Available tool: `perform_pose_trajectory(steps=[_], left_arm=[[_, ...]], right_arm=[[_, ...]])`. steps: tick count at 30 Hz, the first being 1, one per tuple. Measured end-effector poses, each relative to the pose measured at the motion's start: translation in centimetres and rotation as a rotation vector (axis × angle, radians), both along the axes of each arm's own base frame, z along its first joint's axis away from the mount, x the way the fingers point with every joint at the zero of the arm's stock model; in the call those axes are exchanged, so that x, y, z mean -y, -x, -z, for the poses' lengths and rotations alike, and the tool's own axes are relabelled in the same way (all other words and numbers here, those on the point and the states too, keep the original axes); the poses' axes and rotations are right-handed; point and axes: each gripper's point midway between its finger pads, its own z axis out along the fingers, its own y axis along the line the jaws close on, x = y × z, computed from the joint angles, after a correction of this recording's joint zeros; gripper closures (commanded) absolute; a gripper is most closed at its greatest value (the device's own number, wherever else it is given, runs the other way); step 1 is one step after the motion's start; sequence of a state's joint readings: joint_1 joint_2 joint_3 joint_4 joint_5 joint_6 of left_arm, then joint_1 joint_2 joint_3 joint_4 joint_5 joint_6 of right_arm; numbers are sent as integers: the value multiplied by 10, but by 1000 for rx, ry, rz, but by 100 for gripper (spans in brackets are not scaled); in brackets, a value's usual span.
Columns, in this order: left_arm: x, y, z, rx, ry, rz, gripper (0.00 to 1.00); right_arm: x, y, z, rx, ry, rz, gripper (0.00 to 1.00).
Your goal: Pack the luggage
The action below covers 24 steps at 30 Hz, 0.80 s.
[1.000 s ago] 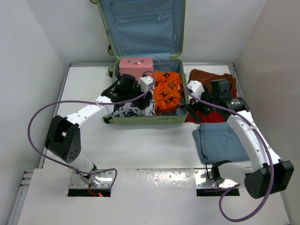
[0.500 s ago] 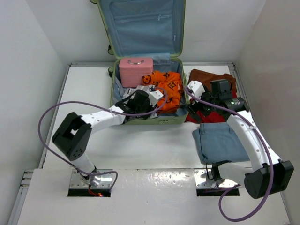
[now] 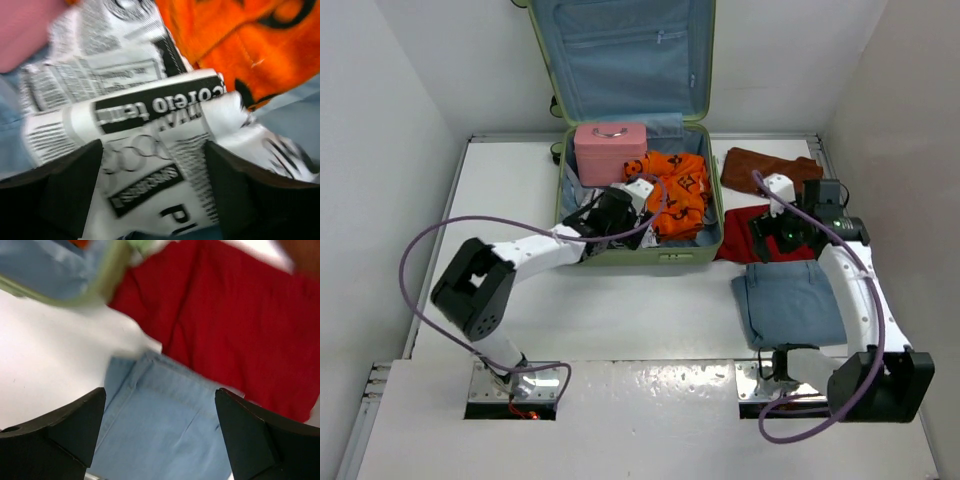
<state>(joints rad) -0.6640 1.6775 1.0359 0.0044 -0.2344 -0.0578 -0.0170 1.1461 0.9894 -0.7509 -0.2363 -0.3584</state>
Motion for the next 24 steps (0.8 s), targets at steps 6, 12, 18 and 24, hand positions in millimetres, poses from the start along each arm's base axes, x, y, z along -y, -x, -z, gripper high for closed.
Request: perform_pose_trajectory(steps=[6, 12, 18, 24], left_arm=[[-4, -4, -84, 96, 87, 12, 1], [-25, -13, -200, 283, 229, -98, 1], [-71, -3, -250, 357, 295, -232, 1], [-112, 2, -254, 358, 297, -332, 1]], right_arm=[[9, 51, 36, -161, -62, 88, 11], [-24, 98, 64, -325, -78, 31, 13], [-47, 109, 77, -410, -33, 30, 12], [-34, 118, 104, -515, 29, 193, 17]])
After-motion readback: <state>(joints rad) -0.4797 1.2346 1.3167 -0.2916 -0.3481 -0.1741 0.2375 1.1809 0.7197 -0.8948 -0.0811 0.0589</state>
